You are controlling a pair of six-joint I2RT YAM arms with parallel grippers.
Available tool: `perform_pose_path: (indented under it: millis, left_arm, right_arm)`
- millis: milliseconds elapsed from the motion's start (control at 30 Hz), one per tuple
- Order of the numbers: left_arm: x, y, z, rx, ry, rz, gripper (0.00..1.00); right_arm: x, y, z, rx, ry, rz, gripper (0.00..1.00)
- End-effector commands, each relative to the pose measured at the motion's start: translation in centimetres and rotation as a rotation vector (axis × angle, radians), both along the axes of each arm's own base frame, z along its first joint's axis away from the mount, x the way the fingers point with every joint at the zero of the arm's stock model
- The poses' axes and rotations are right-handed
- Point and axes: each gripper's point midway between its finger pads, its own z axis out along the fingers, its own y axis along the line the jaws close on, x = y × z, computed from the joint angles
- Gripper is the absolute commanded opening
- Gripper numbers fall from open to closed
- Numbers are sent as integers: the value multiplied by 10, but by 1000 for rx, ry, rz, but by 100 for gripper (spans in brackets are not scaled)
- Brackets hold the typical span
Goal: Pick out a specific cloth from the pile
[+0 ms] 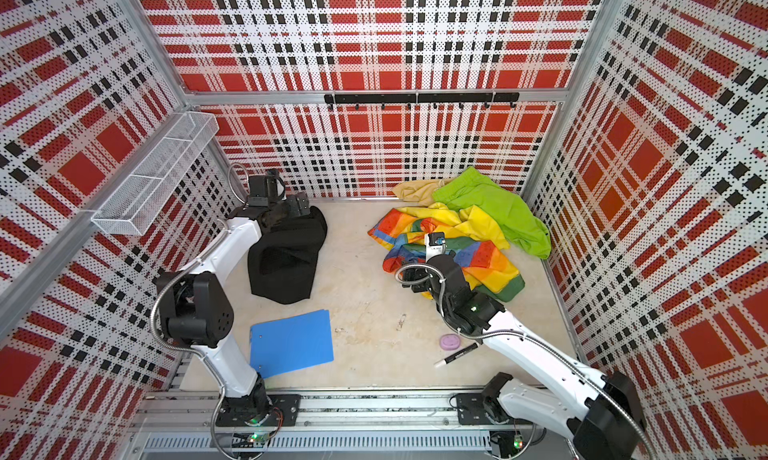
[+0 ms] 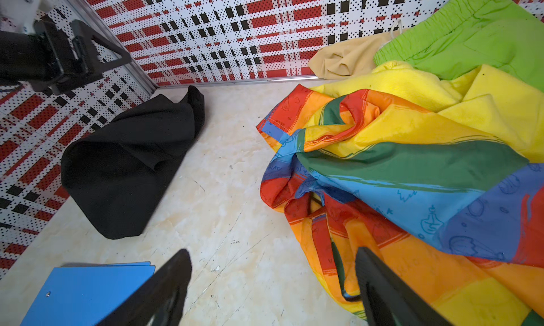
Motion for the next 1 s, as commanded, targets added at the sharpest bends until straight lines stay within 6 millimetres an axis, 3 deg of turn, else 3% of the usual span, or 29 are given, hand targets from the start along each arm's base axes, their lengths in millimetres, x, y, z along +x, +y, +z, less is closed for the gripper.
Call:
perform_pose_path:
  millis: [0,133,267,667,833,967]
  left_arm:
    - [-34,29,-33,93,194,116,99]
    - [-61,51,-63,177,327,223,99]
    - [-67,58,-103,96,421,222,99]
    - [-30,38,-190,41,578,136,99]
    - [-28,32,-208,35,615,112,100]
    - [-23,25,-218,26,628,86,78]
  right_arm:
    - [1,3,8,18,-28,6,93]
    - [0,2,6,20,-22,3,93]
    - [-3,-2,2,28,-20,-8,93]
    - [-5,-10,-1,4,-18,-32,94]
    - [-8,-14,-4,0,-14,-41,94]
    - [-8,-15,-3,-1,-16,-44,94]
